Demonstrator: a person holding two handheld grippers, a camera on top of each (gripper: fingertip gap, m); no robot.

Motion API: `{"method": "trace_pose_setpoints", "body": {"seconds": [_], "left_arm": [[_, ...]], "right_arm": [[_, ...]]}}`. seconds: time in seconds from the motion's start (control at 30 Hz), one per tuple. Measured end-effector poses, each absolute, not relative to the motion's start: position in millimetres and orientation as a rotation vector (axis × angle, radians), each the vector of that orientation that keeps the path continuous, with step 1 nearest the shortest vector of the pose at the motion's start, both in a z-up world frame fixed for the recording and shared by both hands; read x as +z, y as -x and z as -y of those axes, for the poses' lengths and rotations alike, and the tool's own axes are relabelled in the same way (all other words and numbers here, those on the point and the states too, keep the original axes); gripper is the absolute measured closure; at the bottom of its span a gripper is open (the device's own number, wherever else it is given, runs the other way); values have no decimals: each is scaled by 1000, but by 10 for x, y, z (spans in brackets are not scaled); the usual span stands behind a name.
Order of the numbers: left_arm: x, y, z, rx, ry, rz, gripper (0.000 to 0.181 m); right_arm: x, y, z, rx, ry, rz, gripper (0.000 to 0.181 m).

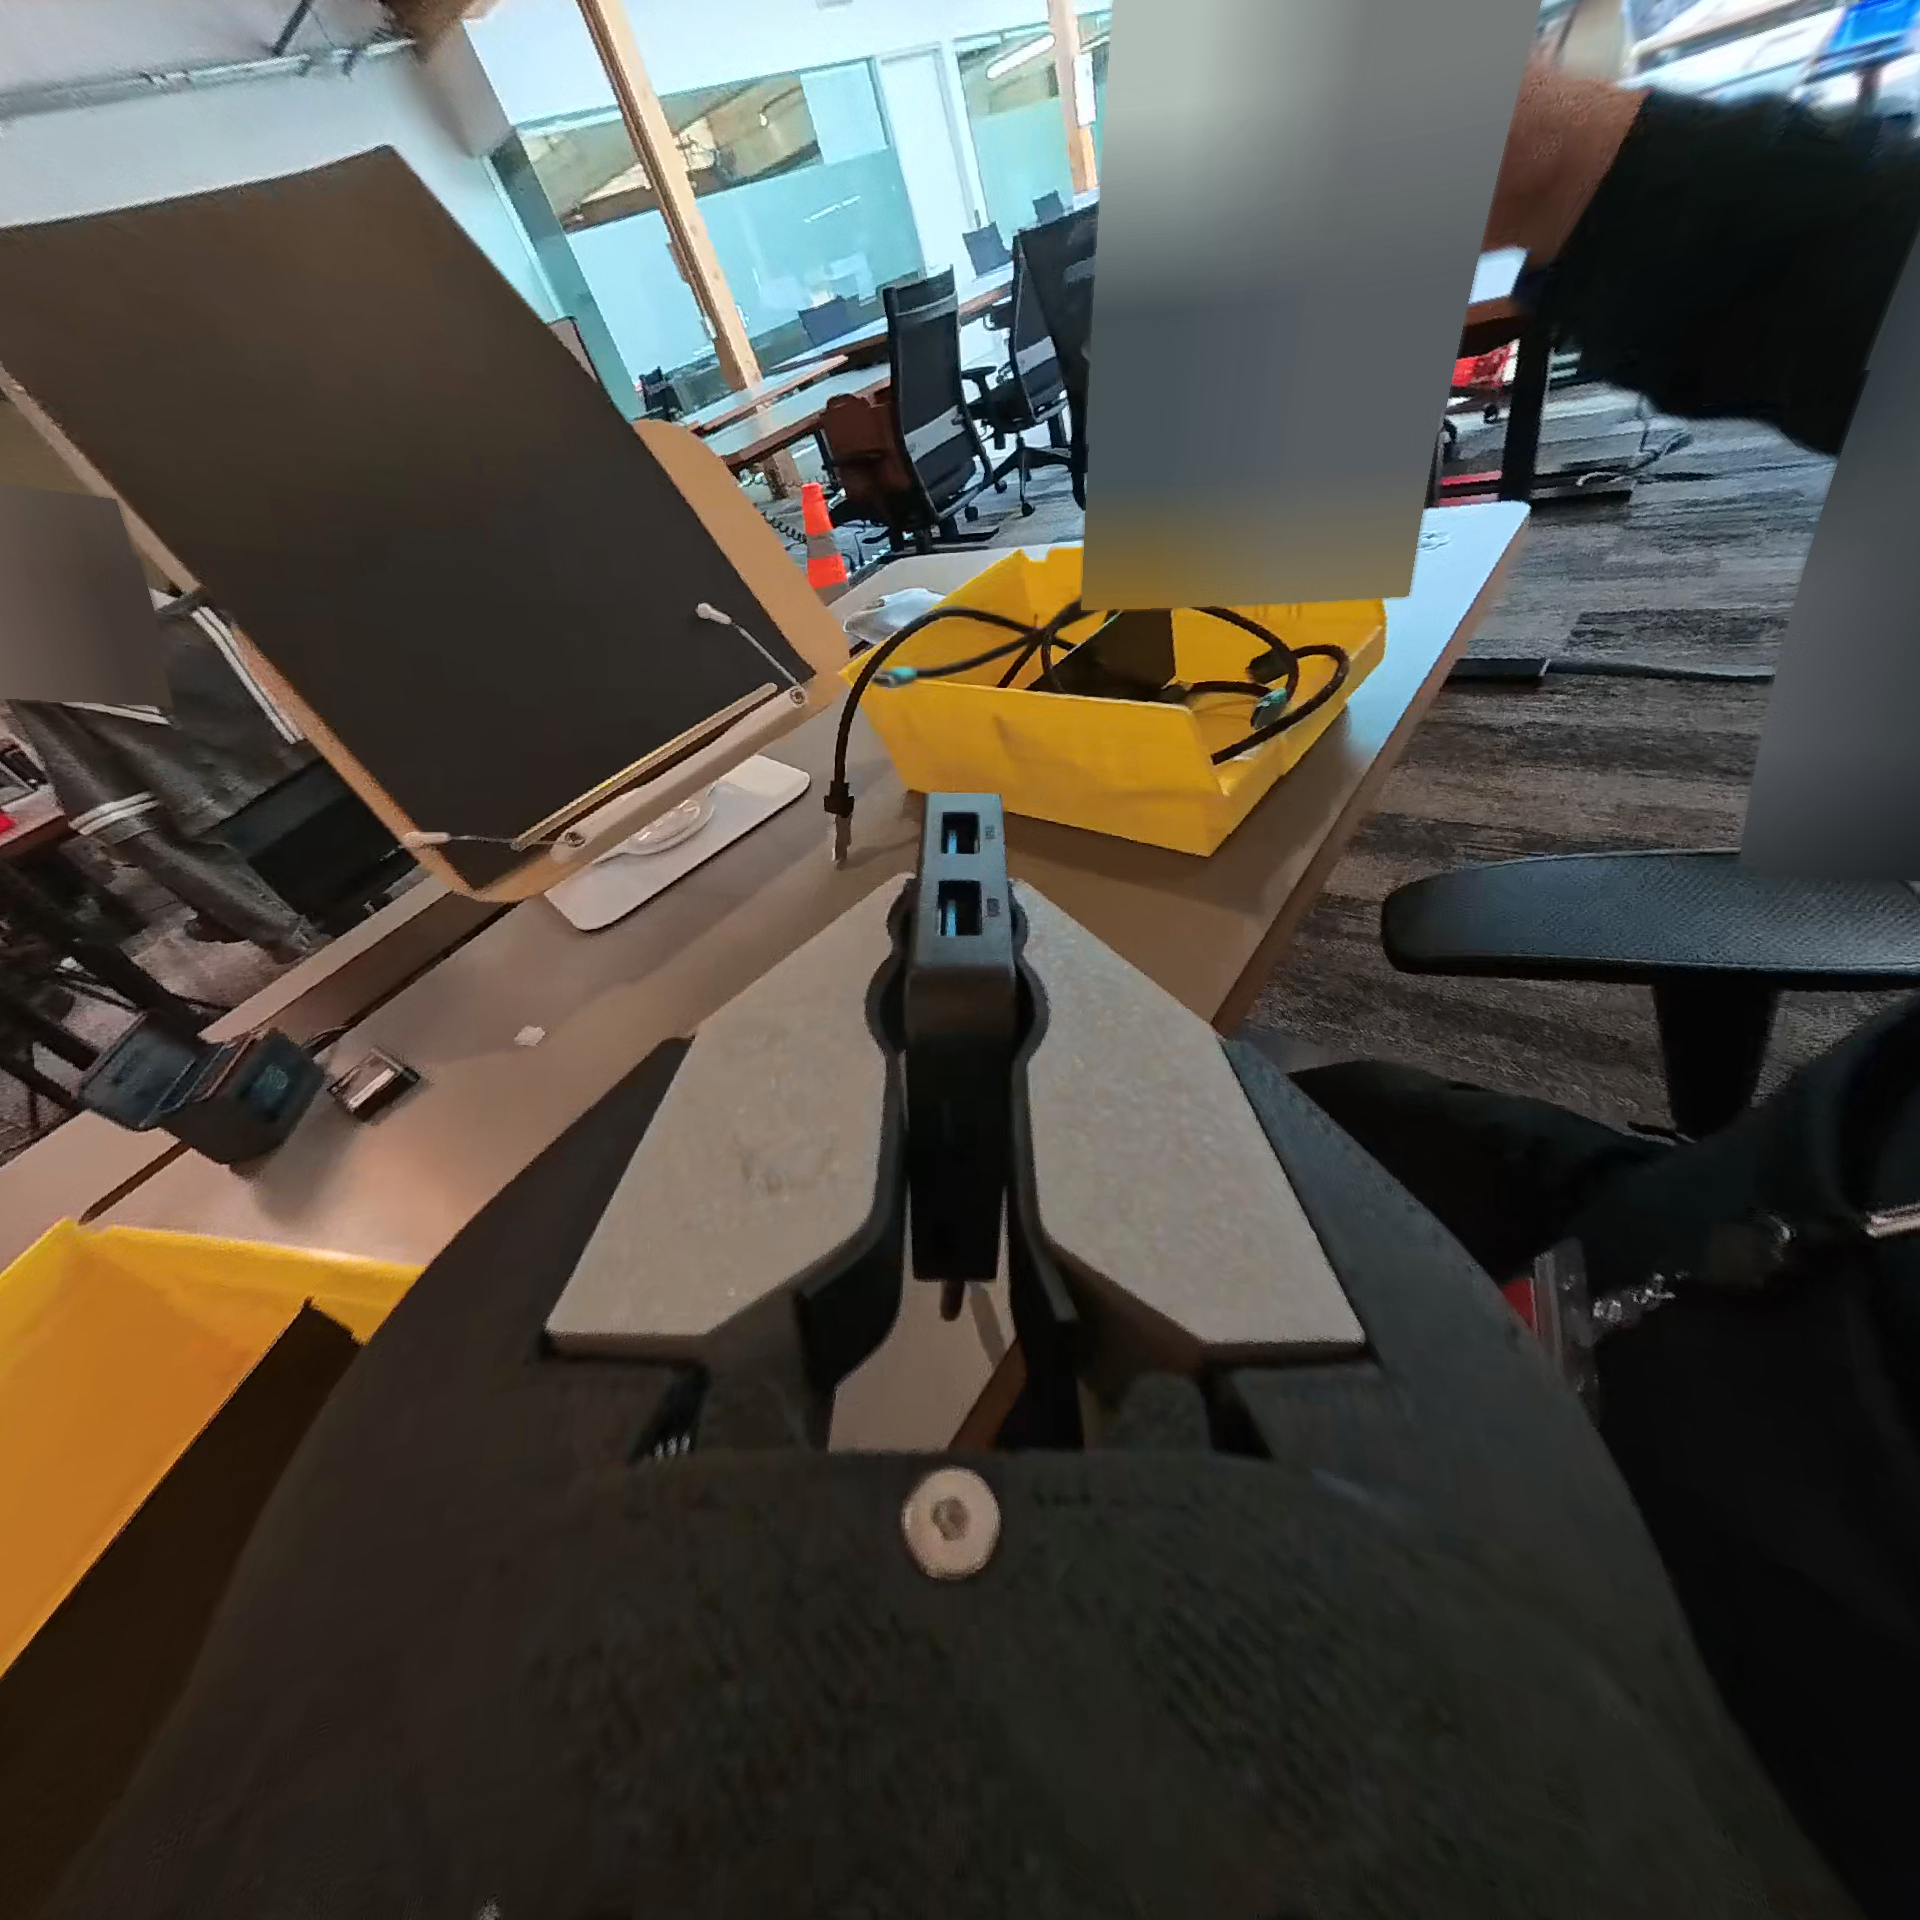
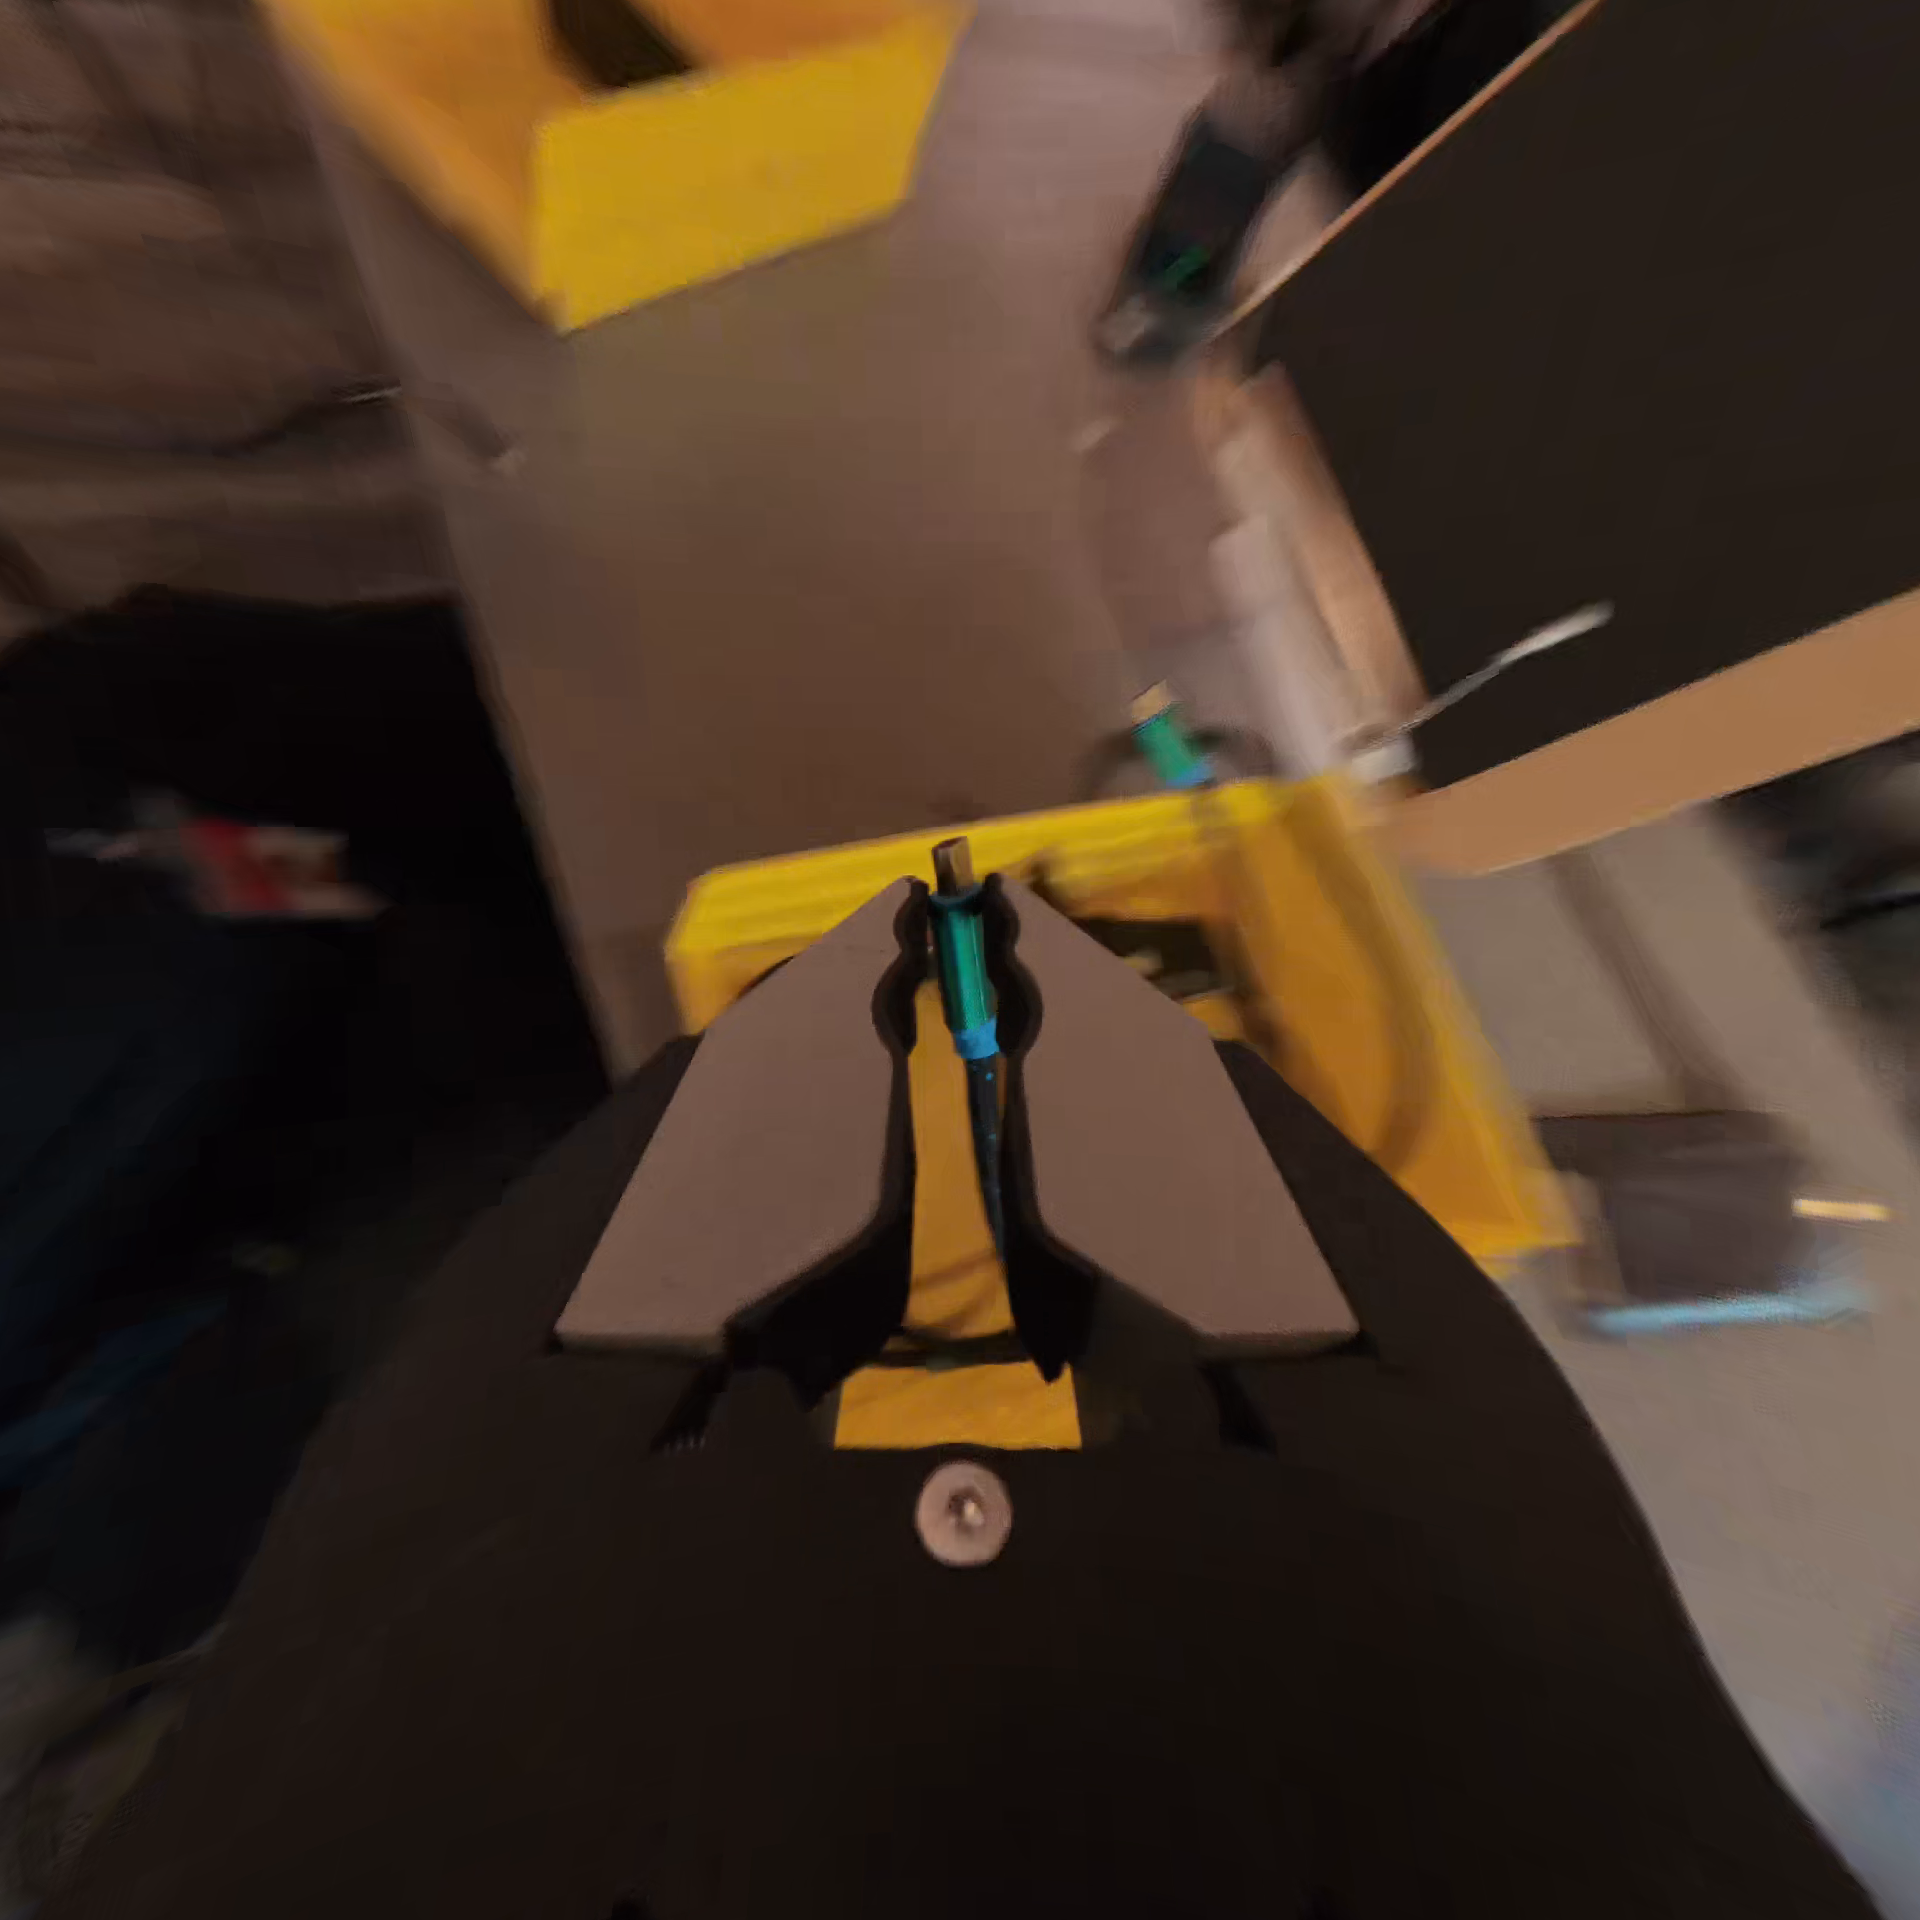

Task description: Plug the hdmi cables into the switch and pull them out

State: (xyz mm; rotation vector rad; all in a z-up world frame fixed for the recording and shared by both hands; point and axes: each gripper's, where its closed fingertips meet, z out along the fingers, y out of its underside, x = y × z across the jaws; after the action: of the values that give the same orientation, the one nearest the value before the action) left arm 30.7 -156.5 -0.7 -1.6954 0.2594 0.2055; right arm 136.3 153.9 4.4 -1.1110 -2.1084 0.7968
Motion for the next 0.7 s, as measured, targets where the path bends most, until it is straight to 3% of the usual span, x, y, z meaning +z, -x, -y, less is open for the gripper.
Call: {"method": "trace_pose_setpoints", "body": {"seconds": [0.13, 0.27, 0.33, 0.43, 0.53, 0.63, 0.7], "left_arm": [[62, -434, 1398, 127, 1679, -299, 170], [106, -554, 1117, 32, 1683, -343, 170], [84, -596, 980, -10, 1700, -365, 170], [32, -627, 844, -38, 1721, -390, 170], [-47, -630, 789, -47, 1732, -402, 170], [-86, -618, 761, -71, 1728, -393, 170], [-78, -608, 740, -80, 1715, -382, 170]], "right_arm": [[-1181, -1252, -1860, 580, 1436, 2229, 181], [-1860, -1290, -1509, 713, 1715, 2507, 180], [-1820, -1334, -1336, 750, 1721, 2610, 181], [-1299, -1315, -1258, 905, 1545, 2545, 181], [-702, -1308, -1564, 968, 1474, 2325, 140], [-388, -1262, -2477, 721, 1575, 1957, 136], [-357, -1285, -3101, 561, 1648, 1737, 123]]}}
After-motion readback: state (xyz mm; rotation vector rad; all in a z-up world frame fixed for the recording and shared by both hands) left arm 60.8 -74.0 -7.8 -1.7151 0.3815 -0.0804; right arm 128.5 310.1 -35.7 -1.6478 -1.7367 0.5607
